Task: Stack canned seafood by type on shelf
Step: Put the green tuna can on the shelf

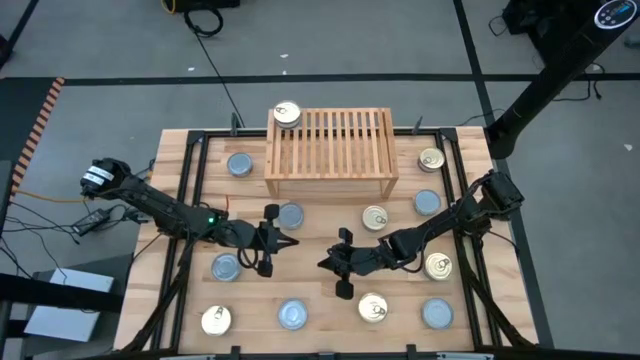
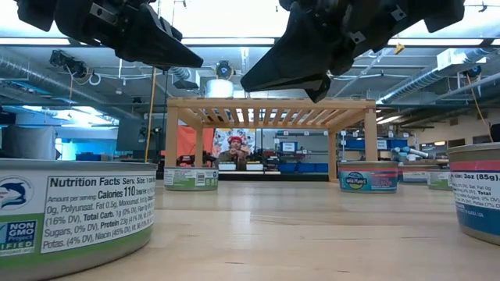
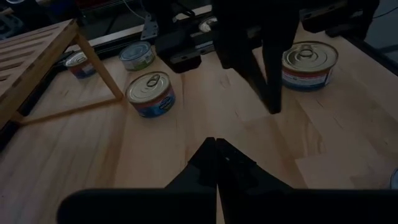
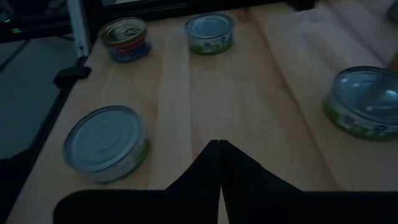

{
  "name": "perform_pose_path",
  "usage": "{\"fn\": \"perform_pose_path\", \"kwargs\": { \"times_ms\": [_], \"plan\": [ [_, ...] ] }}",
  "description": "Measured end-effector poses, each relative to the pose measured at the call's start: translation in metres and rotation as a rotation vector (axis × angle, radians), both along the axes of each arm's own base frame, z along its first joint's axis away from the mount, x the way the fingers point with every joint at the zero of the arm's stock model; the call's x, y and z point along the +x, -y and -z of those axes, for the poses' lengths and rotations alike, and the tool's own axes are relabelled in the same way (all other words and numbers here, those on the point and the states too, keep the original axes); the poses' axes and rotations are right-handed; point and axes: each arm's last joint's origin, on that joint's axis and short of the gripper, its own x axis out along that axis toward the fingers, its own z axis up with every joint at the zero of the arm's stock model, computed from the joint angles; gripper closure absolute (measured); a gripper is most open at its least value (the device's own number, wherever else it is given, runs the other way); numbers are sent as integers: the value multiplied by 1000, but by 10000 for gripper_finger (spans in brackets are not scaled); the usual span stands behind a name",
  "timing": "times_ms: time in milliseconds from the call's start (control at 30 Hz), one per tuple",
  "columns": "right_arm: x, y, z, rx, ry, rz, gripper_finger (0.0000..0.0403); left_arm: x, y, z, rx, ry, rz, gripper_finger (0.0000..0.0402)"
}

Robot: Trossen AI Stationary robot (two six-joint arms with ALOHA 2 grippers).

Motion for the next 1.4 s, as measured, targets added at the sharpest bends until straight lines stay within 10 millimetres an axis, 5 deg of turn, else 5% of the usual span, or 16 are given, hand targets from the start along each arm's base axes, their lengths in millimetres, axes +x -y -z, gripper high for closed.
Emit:
{"fn": "perform_pose_path", "kwargs": {
  "times_ms": [767, 1400],
  "plan": [
    [-32, -20, -28, -81, -205, -78, 394, 0, 0, 0, 1, -1, 0, 399],
    [-92, -12, -60, -23, -434, 24, 390, 0, 0, 0, 26, 7, 11, 400]
  ]
}}
